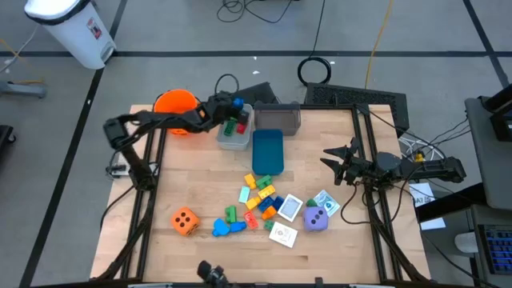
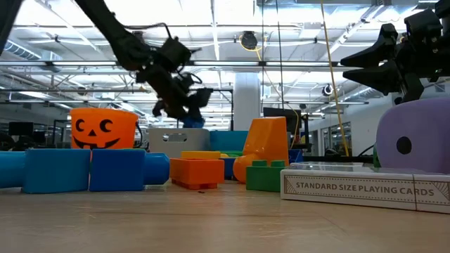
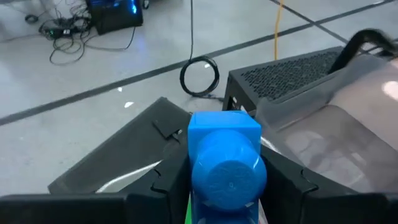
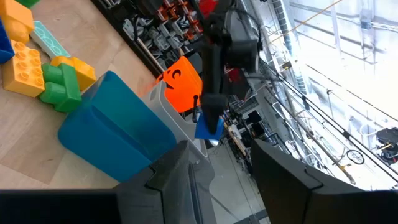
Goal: Pick & Place Toys
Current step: Put the blue 2 stud gamepiece into the white bin, then put the small white gamepiece into the white bin
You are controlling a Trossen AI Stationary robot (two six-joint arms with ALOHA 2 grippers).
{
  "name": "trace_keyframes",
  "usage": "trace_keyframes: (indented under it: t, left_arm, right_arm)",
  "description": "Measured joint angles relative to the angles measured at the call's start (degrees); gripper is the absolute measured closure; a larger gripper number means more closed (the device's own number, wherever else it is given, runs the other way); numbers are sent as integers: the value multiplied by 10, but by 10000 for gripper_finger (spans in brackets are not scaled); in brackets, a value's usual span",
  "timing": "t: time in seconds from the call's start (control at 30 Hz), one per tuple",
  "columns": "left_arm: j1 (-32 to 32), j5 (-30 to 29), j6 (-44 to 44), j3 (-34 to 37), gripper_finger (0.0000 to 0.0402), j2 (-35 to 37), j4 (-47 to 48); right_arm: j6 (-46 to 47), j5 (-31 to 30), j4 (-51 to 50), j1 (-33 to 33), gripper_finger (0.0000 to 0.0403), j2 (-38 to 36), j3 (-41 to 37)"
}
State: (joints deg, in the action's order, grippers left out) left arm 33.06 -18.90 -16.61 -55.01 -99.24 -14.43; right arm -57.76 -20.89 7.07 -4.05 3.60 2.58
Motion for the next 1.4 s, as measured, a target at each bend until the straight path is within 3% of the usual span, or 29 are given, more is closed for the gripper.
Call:
trace_keyframes:
  t: [0.3, 0.6, 0.93, 1.17, 1.4]
  left_arm:
    - [0, -7, 0, -29, 256, -69, -25]
    - [-2, -21, 4, -29, 168, -71, -21]
    - [-2, -20, 4, -29, 134, -67, -19]
    - [-17, -16, 76, -29, 133, -3, 14]
    - [-52, 21, 88, -29, 133, 111, 175]
  right_arm:
    - [0, 0, 0, 0, 234, 0, 0]
    - [0, 0, 0, 0, 234, 0, 0]
    - [0, 0, 0, 0, 234, 0, 0]
    - [0, 0, 0, 0, 234, 0, 0]
    - [0, 0, 0, 0, 234, 0, 0]
